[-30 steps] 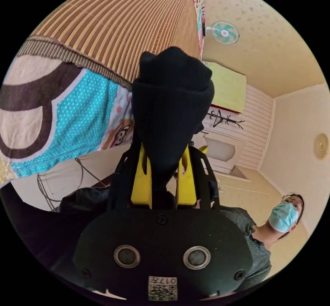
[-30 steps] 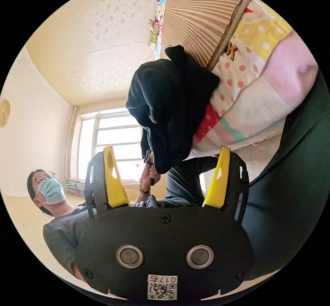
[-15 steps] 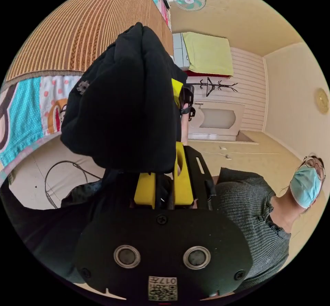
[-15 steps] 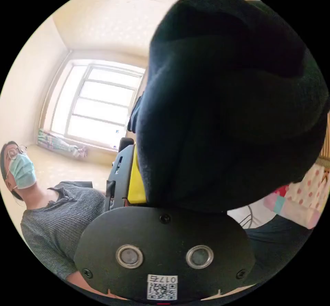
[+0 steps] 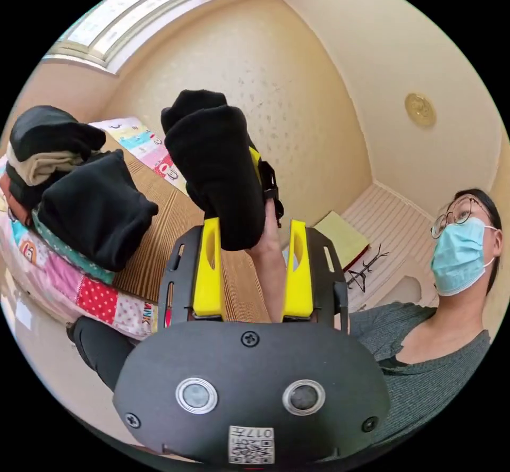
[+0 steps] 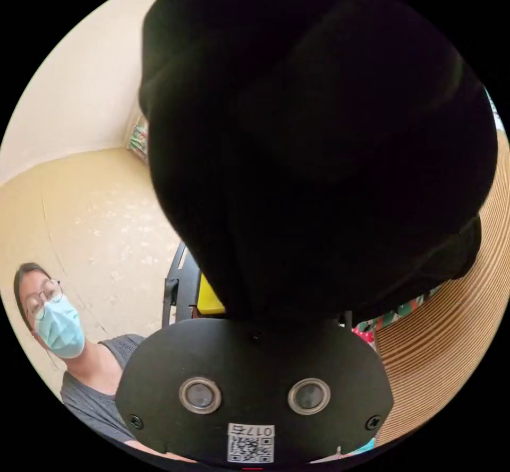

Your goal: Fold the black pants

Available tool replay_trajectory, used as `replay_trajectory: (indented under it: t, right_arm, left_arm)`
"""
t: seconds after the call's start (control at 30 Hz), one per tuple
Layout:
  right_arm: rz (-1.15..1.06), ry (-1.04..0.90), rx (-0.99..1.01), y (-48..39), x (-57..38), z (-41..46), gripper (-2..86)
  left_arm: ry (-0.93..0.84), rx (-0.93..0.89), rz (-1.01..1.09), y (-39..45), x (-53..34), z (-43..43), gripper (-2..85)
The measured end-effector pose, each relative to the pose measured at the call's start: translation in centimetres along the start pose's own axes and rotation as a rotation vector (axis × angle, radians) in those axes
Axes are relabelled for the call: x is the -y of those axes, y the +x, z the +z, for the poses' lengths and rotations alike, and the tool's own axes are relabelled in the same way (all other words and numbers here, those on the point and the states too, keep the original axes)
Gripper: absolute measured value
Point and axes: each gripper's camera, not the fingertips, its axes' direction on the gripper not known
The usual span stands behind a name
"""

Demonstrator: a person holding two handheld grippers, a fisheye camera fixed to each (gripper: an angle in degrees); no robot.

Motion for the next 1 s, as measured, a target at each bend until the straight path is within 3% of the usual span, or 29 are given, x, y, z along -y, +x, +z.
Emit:
replay_trajectory:
  t: [0.07,0.13,0.23,0.43,0.6,0.7,0.8,0.93,1.0]
  right_arm:
    - [0.284,-0.035,-0.088,8.1,1.3,5.7,16.5]
    - [0.379,-0.17,-0.306,14.0,1.3,9.6,16.3]
    - [0.367,-0.173,-0.17,19.2,0.4,11.1,15.0]
    - [0.236,-0.259,-0.219,14.5,0.7,8.9,19.0]
    - [0.042,-0.186,-0.218,9.7,-9.1,1.2,15.0]
    - [-0.012,-0.123,-0.492,8.1,-19.7,-5.9,6.7]
    - [0.166,-0.068,-0.826,7.7,-29.3,-15.8,4.8]
    - [0.498,0.293,-1.203,1.5,-39.3,-33.7,6.3]
    - [0.556,0.474,-1.409,-3.2,-42.6,-39.8,8.0]
  left_arm:
    - [0.019,0.027,-0.046,-1.9,-1.2,-2.7,14.1]
    - [-0.052,0.054,-0.151,-4.8,-3.6,-4.1,12.7]
    - [-0.114,0.058,-0.283,-7.7,-7.8,-4.3,12.6]
    - [-0.205,0.003,-0.422,-10.8,-13.3,0.5,12.5]
    - [-0.381,-0.055,-0.305,-8.6,-12.6,8.7,11.8]
    - [-0.492,-0.045,-0.217,-6.4,-12.9,13.9,10.4]
    - [-0.564,-0.04,-0.158,-4.6,-14.7,18.5,8.9]
    - [-0.718,-0.059,-0.138,-3.2,-18.1,26.2,6.5]
    - [-0.779,-0.099,-0.154,-2.6,-19.4,29.5,6.5]
